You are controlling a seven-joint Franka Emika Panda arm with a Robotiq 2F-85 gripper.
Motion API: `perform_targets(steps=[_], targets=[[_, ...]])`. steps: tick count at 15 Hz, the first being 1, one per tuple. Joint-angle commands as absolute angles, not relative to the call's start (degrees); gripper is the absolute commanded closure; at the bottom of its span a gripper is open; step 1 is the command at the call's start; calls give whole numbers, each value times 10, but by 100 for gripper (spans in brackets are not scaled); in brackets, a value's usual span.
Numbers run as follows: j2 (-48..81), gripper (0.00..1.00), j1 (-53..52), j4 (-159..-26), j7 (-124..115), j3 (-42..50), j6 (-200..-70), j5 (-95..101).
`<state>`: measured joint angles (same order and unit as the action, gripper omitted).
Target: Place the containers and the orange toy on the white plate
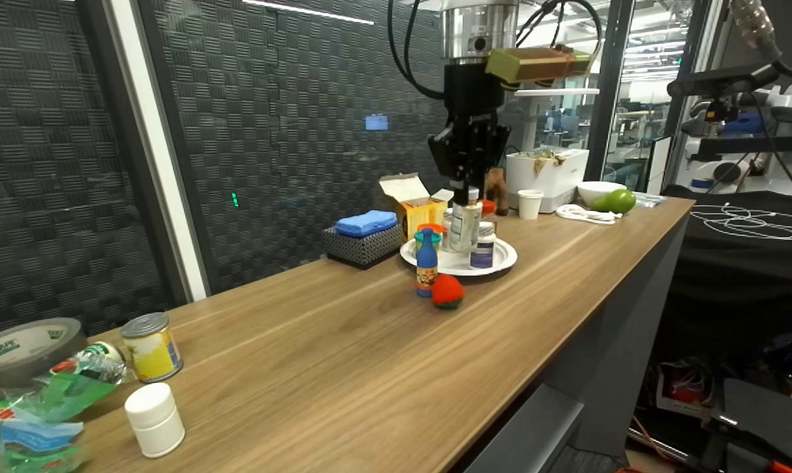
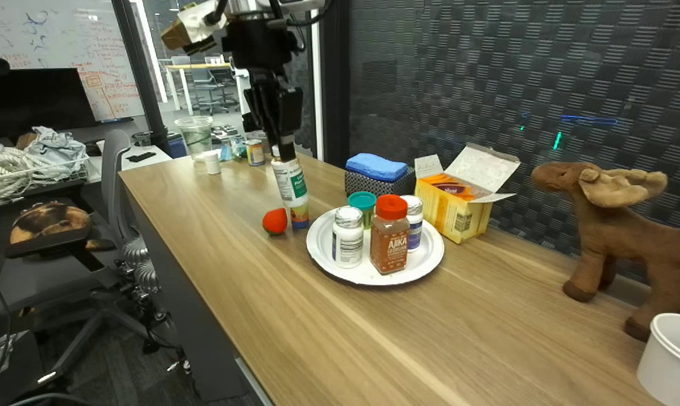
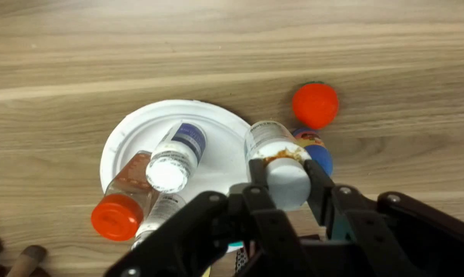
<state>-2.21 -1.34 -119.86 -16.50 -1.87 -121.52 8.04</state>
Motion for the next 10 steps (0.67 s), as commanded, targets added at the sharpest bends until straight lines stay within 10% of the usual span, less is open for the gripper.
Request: perform_targets(steps=[1, 10], targets=[[2, 92, -6, -1155, -172, -13, -1203, 98], [69, 92, 5, -1108, -163, 13, -1226, 89]])
